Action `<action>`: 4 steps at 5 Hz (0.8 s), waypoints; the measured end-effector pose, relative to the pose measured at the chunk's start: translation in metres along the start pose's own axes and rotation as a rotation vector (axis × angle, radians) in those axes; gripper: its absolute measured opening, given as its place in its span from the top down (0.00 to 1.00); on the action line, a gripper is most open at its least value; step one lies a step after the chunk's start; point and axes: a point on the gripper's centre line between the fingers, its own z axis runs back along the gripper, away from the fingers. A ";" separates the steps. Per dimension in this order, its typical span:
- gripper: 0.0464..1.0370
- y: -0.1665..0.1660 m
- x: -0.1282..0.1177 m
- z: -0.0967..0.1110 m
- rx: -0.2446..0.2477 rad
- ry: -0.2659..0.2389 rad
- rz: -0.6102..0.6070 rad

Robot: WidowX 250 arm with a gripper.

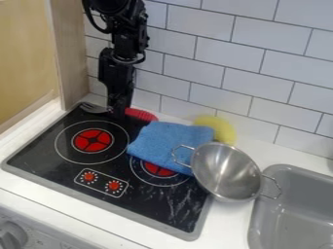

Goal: Move the red fork to the lower left of the burner

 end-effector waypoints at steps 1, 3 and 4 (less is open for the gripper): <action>0.75 0.000 0.000 0.000 -0.003 0.002 0.003; 0.75 0.005 0.000 0.000 -0.009 0.011 0.003; 0.75 0.008 0.001 0.008 -0.028 0.019 -0.004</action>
